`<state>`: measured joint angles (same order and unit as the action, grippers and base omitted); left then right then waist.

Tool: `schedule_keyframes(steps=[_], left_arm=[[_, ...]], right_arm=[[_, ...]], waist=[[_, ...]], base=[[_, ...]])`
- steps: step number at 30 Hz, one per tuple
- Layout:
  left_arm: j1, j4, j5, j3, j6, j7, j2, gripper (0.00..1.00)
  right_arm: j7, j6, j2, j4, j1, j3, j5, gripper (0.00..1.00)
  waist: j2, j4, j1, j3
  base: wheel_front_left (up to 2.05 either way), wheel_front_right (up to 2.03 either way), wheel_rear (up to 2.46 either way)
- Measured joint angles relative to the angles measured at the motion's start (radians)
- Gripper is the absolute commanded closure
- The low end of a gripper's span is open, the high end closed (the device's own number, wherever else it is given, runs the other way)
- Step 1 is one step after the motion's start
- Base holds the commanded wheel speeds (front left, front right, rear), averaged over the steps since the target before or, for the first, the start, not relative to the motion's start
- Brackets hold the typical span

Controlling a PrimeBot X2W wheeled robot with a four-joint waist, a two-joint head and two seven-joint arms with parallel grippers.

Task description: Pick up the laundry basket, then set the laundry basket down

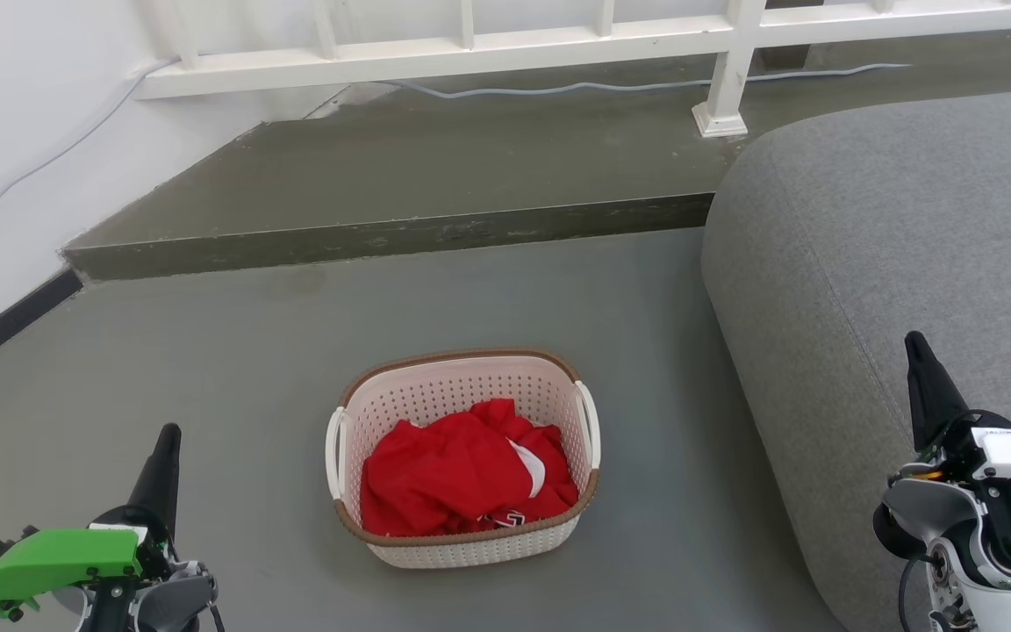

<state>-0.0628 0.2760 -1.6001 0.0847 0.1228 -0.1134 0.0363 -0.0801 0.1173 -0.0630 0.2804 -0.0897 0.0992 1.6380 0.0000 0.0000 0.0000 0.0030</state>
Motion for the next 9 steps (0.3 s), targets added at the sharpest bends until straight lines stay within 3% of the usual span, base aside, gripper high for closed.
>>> schedule_keyframes(steps=[9], left_arm=[[0.0,0.0,0.0,0.0,0.0,0.0,0.0,1.0]], right_arm=[[0.0,0.0,0.0,0.0,0.0,0.001,0.0,1.0]], waist=[[0.0,0.0,0.0,0.0]], base=[[0.0,0.0,0.0]])
